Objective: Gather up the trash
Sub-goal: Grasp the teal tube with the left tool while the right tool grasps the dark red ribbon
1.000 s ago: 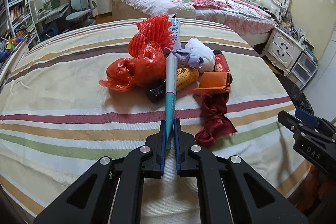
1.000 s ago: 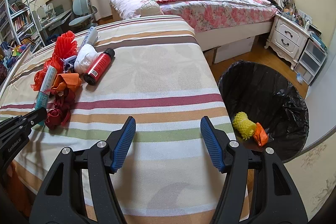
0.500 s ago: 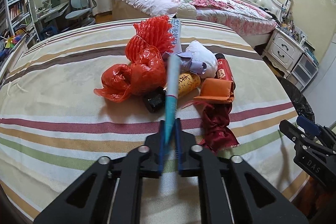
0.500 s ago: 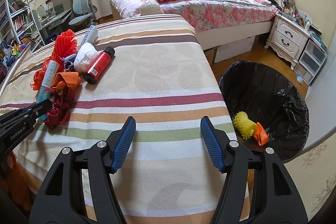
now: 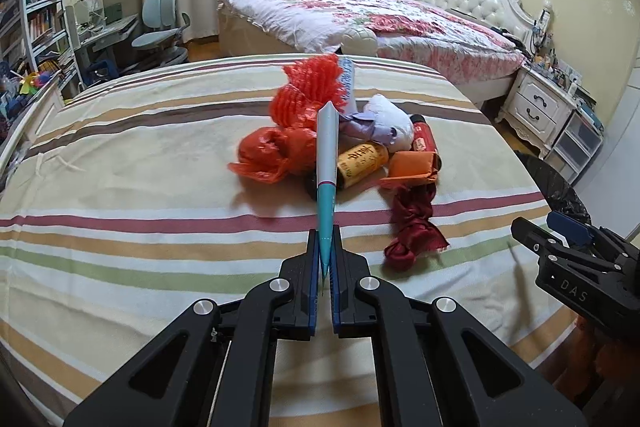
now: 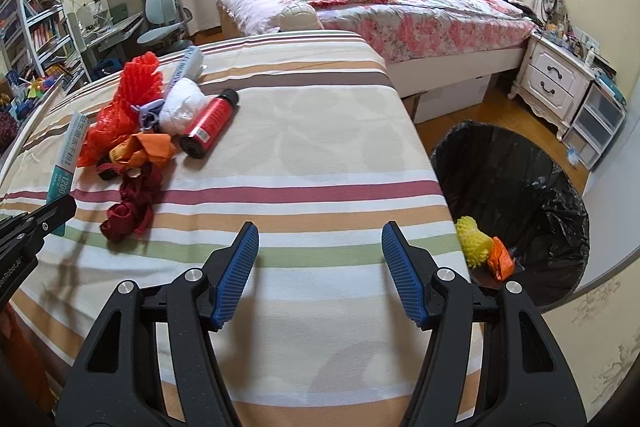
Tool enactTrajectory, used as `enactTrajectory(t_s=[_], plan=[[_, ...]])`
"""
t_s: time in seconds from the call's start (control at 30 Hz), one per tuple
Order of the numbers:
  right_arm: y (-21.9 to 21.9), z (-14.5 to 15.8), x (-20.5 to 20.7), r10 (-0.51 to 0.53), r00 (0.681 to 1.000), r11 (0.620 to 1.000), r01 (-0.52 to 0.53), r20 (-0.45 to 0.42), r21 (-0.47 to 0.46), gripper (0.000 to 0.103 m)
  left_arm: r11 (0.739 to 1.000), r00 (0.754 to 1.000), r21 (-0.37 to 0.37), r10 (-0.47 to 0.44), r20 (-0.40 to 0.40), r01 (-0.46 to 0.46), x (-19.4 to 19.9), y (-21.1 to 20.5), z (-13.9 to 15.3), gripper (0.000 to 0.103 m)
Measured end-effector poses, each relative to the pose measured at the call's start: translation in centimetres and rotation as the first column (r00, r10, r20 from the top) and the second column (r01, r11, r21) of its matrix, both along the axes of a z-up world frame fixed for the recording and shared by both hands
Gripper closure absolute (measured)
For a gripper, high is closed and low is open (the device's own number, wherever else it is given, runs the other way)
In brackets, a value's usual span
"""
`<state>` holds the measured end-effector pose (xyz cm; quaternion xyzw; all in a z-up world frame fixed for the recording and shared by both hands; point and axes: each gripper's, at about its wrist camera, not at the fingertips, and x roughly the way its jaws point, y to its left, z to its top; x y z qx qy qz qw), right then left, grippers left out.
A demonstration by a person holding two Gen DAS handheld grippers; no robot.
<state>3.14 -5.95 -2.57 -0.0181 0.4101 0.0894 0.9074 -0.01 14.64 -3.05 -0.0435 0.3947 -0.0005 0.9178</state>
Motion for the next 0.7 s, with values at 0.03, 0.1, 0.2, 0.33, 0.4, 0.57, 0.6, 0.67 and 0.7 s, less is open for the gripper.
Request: enactTrajectory(t_s=[0.03, 0.1, 0.2, 0.33, 0.4, 0.57, 0.6, 0.67, 0.7], plan=[[0.4, 0.1, -0.1, 0.01, 1.0, 1.0, -0.01, 0.002, 0.0, 0.04, 1.0, 1.0, 0.001, 0.007, 0.003, -0.007, -0.1, 0.3, 0.1, 0.098], [1.2, 0.4, -0.3, 0.028, 1.0, 1.0, -0.028, 0.006, 0.002, 0.04, 1.0, 1.0, 0.007, 0.024, 0.01, -0.025, -0.5, 1.1, 0.4, 0.098], [2.7, 0.8, -0.5, 0.063, 0.998, 0.998, -0.063, 0.008, 0.007, 0.04, 0.997, 0.998, 0.037, 0.061, 0.025, -0.062, -1.0, 2.4, 0.5, 0.098], [4.7, 1.0, -0.8, 0.107, 0.994, 0.994, -0.107, 0.006, 0.01, 0.04, 0.993, 0.994, 0.044, 0.104, 0.025, -0.105, -1.3, 4.4, 0.4, 0.098], [5.7, 1.1, -0.9, 0.129, 0.992, 0.992, -0.129, 0.003, 0.01, 0.04, 0.991, 0.992, 0.046, 0.127, 0.024, -0.128, -1.4, 5.5, 0.3, 0.098], [8.1, 1.3, -1.1, 0.17, 0.986, 0.985, -0.17, 0.002, 0.008, 0.04, 0.984, 0.985, 0.045, 0.171, 0.023, -0.172, -1.5, 7.6, 0.1, 0.098], [8.3, 1.4, -1.2, 0.175, 0.985, 0.985, -0.175, 0.001, 0.012, 0.04, 0.983, 0.984, 0.043, 0.177, 0.022, -0.178, -1.6, 8.0, 0.1, 0.098], [8.8, 1.5, -1.2, 0.182, 0.983, 0.983, -0.182, -0.003, 0.03, 0.033, 0.982, 0.983, 0.038, 0.185, 0.022, -0.185, -1.6, 8.4, 0.0, 0.098], [9.1, 1.5, -1.1, 0.185, 0.983, 0.982, -0.185, -0.006, 0.04, 0.033, 0.982, 0.982, 0.035, 0.186, 0.022, -0.187, -1.7, 8.6, 0.0, 0.098]])
